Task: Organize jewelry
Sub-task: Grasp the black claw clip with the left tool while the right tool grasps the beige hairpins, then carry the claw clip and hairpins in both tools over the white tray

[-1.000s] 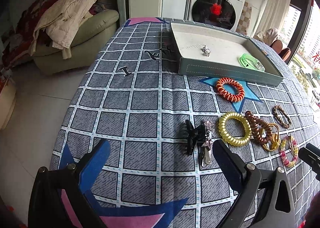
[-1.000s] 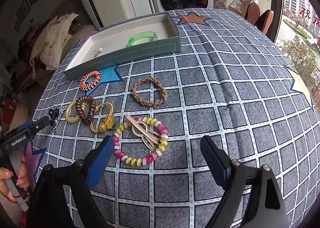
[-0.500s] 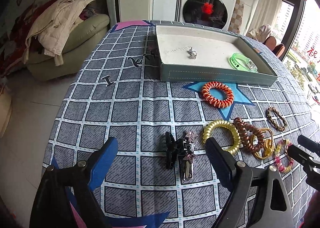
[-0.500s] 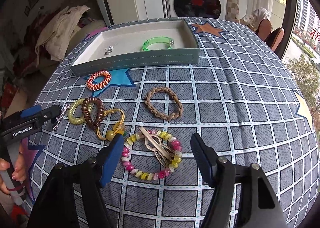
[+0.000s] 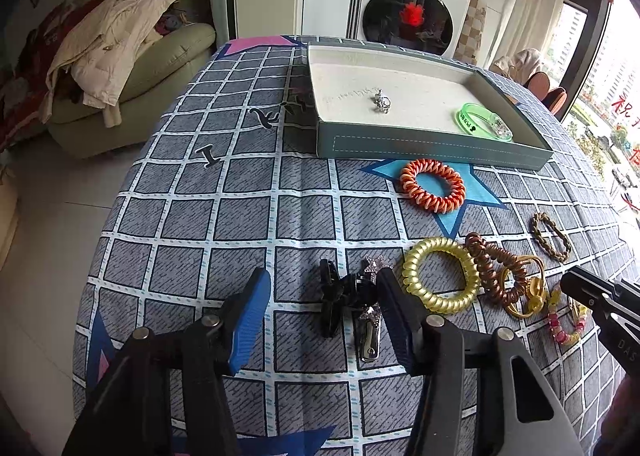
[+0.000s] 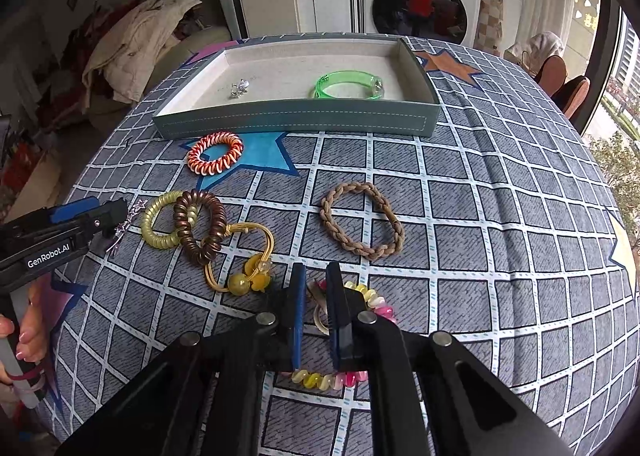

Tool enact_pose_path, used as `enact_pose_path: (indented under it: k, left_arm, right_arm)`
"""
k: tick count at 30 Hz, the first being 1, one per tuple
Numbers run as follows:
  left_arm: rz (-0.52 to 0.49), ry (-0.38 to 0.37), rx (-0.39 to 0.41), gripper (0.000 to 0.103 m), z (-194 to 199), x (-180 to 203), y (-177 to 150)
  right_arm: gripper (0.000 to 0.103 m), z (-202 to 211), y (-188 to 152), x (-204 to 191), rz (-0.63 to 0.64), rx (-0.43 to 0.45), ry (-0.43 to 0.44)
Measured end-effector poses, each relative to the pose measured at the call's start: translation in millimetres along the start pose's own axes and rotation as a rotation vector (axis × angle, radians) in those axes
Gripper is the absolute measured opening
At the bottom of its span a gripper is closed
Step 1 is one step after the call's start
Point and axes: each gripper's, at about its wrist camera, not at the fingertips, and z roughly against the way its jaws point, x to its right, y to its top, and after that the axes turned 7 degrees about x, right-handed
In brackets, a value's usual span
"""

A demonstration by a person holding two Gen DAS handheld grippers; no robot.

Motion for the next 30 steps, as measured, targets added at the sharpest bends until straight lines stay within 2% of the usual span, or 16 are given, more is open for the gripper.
enact_pose_path:
  k: [1, 3, 6, 9, 30]
  left_arm:
    - [0.000, -0.002, 0.002, 0.071, 0, 0, 0]
    - [-0.006, -0.006, 0.000, 0.049, 0, 0, -1]
    - [0.002, -0.026, -0.010, 0.041, -2, -2, -2]
    - [0.008, -0.047, 0.003, 0.041, 2, -5, -2]
    - [0.022, -0.123, 0.082, 0.041, 37, 0, 28]
  right_arm:
    - [0.010, 1, 0, 1, -0.006, 0.006, 0.001]
    - [0.010, 4, 1, 3, -0.021, 0.016, 0.009]
    - [0.010, 9, 2, 8, -0.055, 0.026, 0.026]
    - [0.006, 14, 3, 14, -0.092, 0.037, 0.045]
    - [0.006, 37, 28, 47, -0.270, 0.089, 0.170]
